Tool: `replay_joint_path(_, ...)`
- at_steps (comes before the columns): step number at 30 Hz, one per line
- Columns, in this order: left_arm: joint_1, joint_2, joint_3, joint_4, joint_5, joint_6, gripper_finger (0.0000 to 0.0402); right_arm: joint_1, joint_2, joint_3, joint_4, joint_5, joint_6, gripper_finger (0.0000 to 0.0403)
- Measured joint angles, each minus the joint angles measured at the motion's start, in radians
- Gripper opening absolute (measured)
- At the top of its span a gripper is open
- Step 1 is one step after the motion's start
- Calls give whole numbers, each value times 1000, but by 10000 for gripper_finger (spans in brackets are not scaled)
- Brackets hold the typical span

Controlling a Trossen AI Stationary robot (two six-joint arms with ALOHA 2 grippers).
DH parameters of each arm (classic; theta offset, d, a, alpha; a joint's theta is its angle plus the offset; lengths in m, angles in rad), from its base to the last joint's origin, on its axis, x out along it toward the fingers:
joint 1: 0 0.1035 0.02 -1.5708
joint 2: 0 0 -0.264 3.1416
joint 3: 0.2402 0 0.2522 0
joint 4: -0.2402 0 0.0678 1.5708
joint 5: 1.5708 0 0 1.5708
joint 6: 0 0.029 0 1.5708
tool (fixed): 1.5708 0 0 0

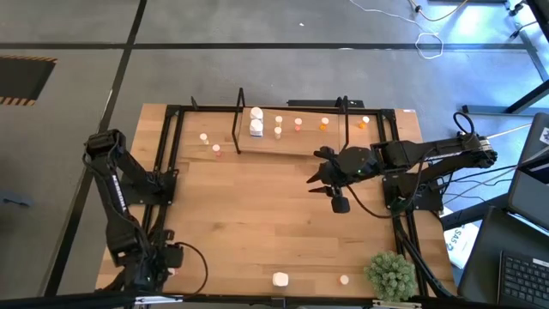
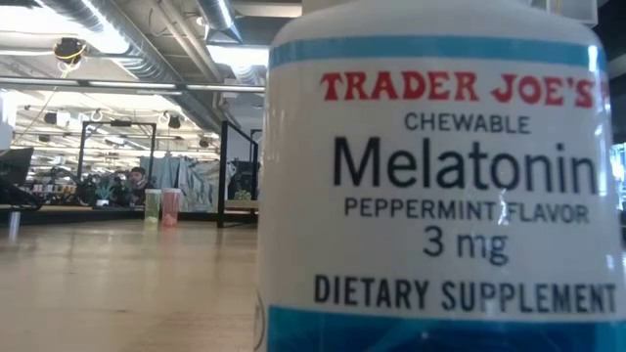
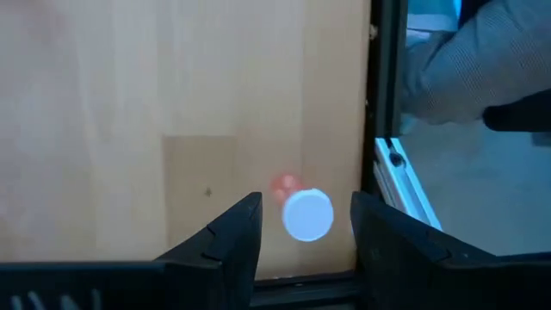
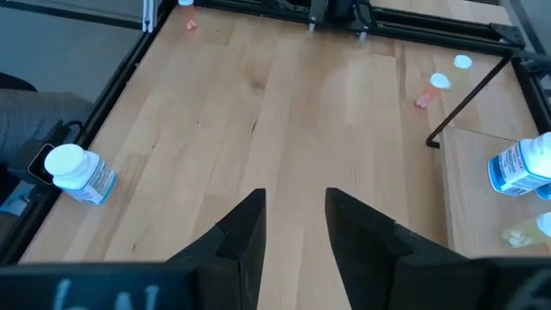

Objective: Pick and place medicine bottles onto shelf by color
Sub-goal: Put the bottom red pill bottle on the shelf aligned with the other red pill bottle

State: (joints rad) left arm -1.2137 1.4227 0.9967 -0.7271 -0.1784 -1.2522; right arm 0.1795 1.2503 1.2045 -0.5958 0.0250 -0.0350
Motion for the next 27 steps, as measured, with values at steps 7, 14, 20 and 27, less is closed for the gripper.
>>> replay_joint_path(7, 0, 0, -25, 36, 21, -2, 170, 0, 0, 0, 1, 0, 3, 125)
replay_joint_path(14, 0, 0, -27, 30, 35, -2, 170, 0, 0, 0, 1, 0, 3, 125)
replay_joint_path(20, 0, 0, -27, 21, 35, -29, 170, 0, 0, 0, 1, 0, 3, 125)
replay_joint_path(27, 0, 0, -27, 10, 21, -32, 170, 0, 0, 0, 0, 0, 3, 125)
